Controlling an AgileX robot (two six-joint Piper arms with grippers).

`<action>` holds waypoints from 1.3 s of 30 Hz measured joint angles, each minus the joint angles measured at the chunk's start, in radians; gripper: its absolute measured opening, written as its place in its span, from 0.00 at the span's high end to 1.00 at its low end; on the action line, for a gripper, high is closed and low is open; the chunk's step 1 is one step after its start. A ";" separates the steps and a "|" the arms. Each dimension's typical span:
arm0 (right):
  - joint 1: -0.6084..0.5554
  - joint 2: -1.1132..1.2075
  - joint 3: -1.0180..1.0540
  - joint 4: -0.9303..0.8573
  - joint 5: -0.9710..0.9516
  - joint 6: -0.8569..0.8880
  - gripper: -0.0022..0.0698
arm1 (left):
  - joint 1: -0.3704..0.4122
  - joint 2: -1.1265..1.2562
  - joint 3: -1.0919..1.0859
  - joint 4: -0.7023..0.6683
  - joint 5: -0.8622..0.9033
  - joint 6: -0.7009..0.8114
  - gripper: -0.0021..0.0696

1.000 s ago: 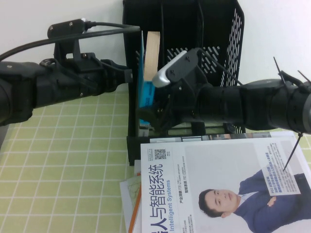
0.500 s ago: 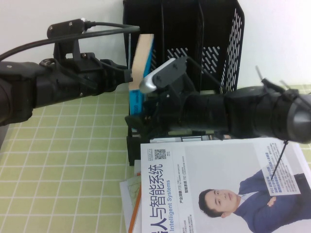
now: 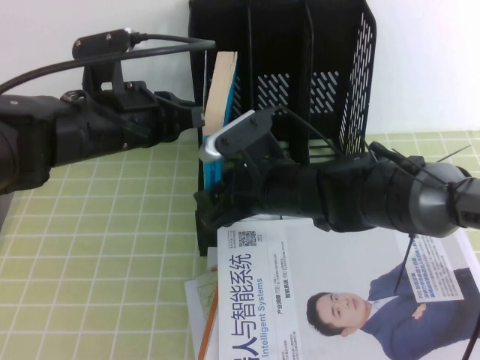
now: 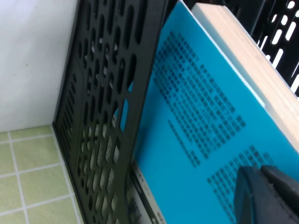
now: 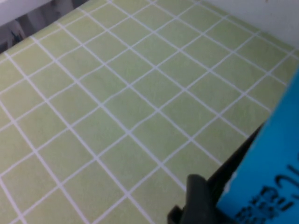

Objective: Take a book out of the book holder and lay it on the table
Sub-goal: Pick up the right side book from the book shelf

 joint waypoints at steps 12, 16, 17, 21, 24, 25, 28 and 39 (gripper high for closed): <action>0.006 0.004 -0.058 0.004 -0.032 0.140 0.41 | 0.000 0.000 -0.006 -0.011 -0.011 -0.002 0.97; 0.006 0.004 -0.060 0.006 -0.040 0.159 0.42 | 0.000 0.000 -0.006 -0.005 -0.007 -0.002 0.97; 0.006 0.004 -0.060 0.006 -0.044 0.162 0.43 | 0.000 0.000 -0.006 -0.005 -0.007 -0.002 0.97; 0.006 0.004 -0.065 0.007 -0.063 0.161 0.60 | 0.000 0.000 -0.006 -0.004 -0.007 -0.002 0.97; 0.006 0.004 -0.066 0.008 -0.073 0.164 0.63 | 0.000 0.000 -0.006 -0.004 -0.007 -0.002 0.97; 0.006 0.004 -0.066 0.009 -0.074 0.164 0.63 | 0.000 0.000 -0.006 -0.004 -0.007 -0.002 0.97; 0.006 0.004 -0.067 0.009 -0.076 0.164 0.63 | 0.000 0.000 -0.006 -0.004 -0.007 -0.002 0.97; 0.008 -0.077 -0.063 0.026 -0.209 0.162 0.68 | 0.000 -0.027 -0.006 -0.008 0.022 0.004 0.97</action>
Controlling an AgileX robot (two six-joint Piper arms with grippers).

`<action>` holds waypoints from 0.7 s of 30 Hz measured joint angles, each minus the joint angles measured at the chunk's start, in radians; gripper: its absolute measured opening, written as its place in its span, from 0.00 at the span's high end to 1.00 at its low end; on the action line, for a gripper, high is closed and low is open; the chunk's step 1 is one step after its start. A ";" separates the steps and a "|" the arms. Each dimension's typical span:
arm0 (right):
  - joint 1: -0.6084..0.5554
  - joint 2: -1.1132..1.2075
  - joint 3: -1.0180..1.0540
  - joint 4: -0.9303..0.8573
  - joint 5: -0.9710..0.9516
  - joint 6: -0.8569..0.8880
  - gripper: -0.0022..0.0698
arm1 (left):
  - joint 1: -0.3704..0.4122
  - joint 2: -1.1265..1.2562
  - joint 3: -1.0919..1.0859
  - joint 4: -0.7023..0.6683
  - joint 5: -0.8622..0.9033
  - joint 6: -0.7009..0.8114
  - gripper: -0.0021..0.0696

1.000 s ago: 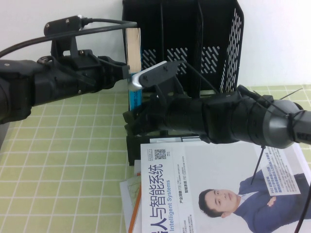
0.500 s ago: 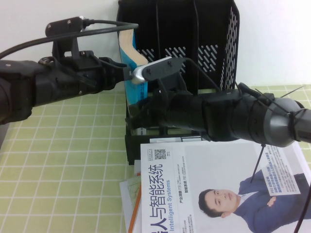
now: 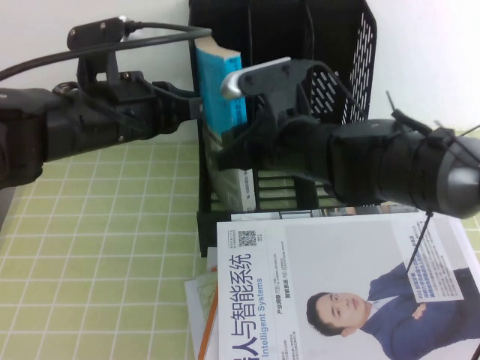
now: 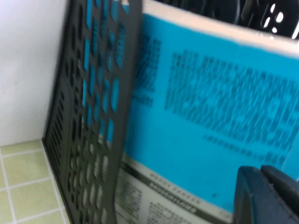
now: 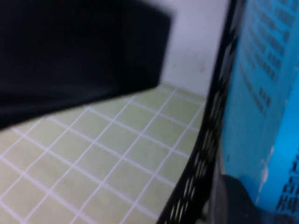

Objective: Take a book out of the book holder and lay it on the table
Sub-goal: Pick up the right side book from the book shelf

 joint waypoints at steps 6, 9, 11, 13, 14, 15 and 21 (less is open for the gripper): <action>0.000 -0.055 0.002 0.008 -0.033 0.000 0.68 | 0.000 -0.006 0.000 -0.001 0.000 0.012 0.97; 0.000 -0.079 0.002 0.008 -0.059 -0.004 0.68 | 0.000 -0.006 0.000 -0.012 0.000 0.016 0.97; 0.000 -0.098 0.002 0.008 -0.078 -0.004 0.68 | 0.000 -0.006 0.000 -0.022 0.009 0.016 0.97; 0.000 -0.118 0.002 0.008 -0.093 -0.005 0.68 | 0.000 -0.006 0.000 -0.032 0.023 0.018 0.97; 0.000 -0.130 0.003 0.008 -0.097 -0.005 0.68 | 0.000 -0.006 0.000 -0.036 0.032 0.018 0.97; 0.000 -0.141 0.003 0.008 -0.099 -0.002 0.68 | 0.000 -0.006 0.000 -0.040 0.035 0.018 0.97; 0.000 -0.220 0.003 -0.005 -0.107 0.002 0.68 | 0.000 -0.009 0.000 -0.070 0.038 0.018 0.97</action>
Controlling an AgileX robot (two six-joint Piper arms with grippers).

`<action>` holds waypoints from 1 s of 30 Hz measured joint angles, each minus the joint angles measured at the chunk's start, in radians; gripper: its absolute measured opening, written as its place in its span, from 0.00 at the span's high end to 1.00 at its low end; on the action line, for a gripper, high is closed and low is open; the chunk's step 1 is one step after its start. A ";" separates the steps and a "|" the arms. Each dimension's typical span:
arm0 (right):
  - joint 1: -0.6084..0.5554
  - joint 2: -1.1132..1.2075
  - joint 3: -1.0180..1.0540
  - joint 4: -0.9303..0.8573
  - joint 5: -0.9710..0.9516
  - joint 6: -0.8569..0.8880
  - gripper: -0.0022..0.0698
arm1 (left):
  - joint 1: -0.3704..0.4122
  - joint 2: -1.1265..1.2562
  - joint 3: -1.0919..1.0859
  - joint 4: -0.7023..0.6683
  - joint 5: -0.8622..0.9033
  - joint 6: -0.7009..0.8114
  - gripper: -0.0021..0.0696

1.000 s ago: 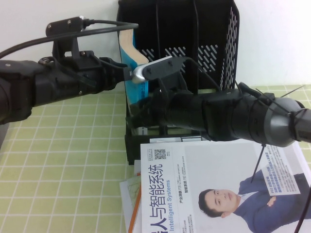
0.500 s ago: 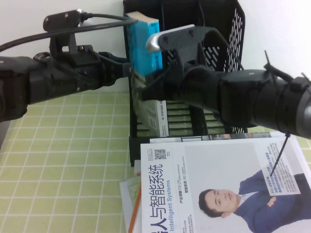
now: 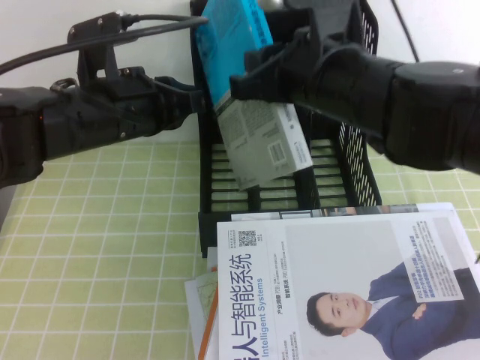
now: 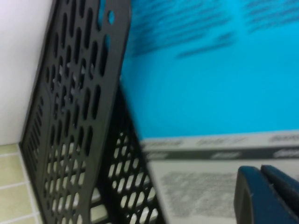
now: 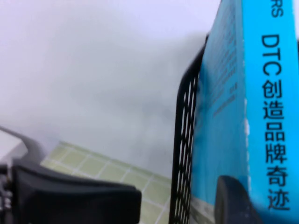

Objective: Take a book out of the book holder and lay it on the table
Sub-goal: Pick up the right side book from the book shelf, then place the picked book on the book

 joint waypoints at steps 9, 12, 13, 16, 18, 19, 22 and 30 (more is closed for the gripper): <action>0.000 -0.148 0.002 -0.020 0.009 -0.045 0.68 | 0.000 -0.090 0.000 -0.040 0.001 0.000 0.97; 0.000 -0.203 0.002 -0.026 0.041 -0.072 0.68 | 0.000 -0.160 0.000 -0.043 0.002 0.002 0.97; 0.000 -0.221 0.002 -0.026 0.053 -0.079 0.68 | 0.000 -0.180 0.000 -0.043 0.002 0.002 0.97; 0.000 -0.274 0.002 -0.037 0.099 -0.101 0.68 | 0.000 -0.260 0.000 -0.043 0.006 0.002 0.97; 0.000 -0.300 0.002 -0.041 0.129 -0.111 0.68 | 0.000 -0.307 0.000 -0.043 0.008 0.002 0.97; 0.000 -0.312 0.002 -0.043 0.144 -0.119 0.68 | 0.000 -0.334 0.000 -0.043 0.008 0.002 0.97; 0.000 -0.339 0.002 -0.047 0.181 -0.166 0.68 | 0.000 -0.414 0.000 -0.034 -0.001 0.002 0.97; 0.000 -0.370 0.002 -0.074 0.264 -0.251 0.68 | 0.000 -0.633 0.000 0.113 -0.065 -0.042 0.97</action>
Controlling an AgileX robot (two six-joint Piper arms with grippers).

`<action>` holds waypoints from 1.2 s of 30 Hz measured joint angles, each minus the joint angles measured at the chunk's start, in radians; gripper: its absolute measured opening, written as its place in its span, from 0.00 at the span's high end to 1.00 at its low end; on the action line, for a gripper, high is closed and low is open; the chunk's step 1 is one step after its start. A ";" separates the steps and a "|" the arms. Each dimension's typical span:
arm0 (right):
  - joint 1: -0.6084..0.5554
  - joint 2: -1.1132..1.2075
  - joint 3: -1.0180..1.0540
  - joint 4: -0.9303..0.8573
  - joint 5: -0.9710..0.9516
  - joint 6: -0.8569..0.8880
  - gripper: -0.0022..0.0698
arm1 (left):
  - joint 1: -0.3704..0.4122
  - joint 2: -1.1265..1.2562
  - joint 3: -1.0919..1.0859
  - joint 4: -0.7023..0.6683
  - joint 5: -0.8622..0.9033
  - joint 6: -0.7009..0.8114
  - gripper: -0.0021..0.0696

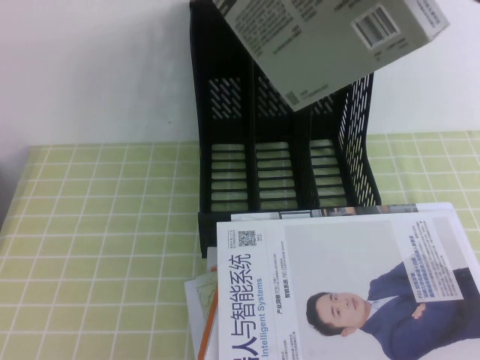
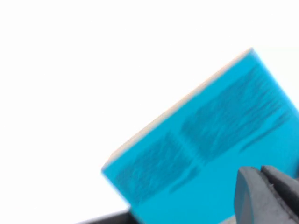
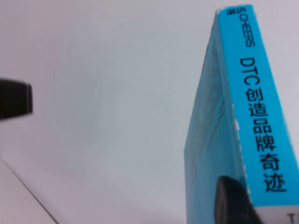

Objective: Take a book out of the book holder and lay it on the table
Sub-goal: Place the picked book on the book

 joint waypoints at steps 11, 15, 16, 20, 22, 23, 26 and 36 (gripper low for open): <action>0.000 -0.009 0.000 -0.365 0.376 0.088 0.69 | 0.000 -0.284 0.000 0.223 -0.007 -0.080 0.97; 0.000 -0.010 0.000 -0.589 0.560 0.204 0.69 | 0.000 -0.364 0.033 0.235 -0.006 -0.082 0.97; 0.000 -0.010 0.000 -0.656 0.616 0.241 0.69 | 0.000 -0.383 0.051 0.237 -0.006 -0.082 0.97; 0.000 -0.010 0.000 -0.907 0.800 0.394 0.69 | 0.000 -0.447 0.124 0.239 -0.006 -0.082 0.97; 0.000 -0.010 0.000 -1.029 0.857 0.471 0.69 | 0.000 -0.469 0.165 0.239 -0.009 -0.084 0.97; 0.000 -0.010 0.000 -1.073 0.871 0.498 0.69 | 0.000 -0.478 0.184 0.239 -0.009 -0.084 0.97; 0.000 -0.010 0.000 -1.203 0.889 0.547 0.69 | 0.000 -0.494 0.232 0.239 -0.009 -0.086 0.97; 0.000 0.038 0.021 -1.406 0.757 0.581 0.69 | 0.000 -0.499 0.299 0.217 -0.010 -0.086 0.97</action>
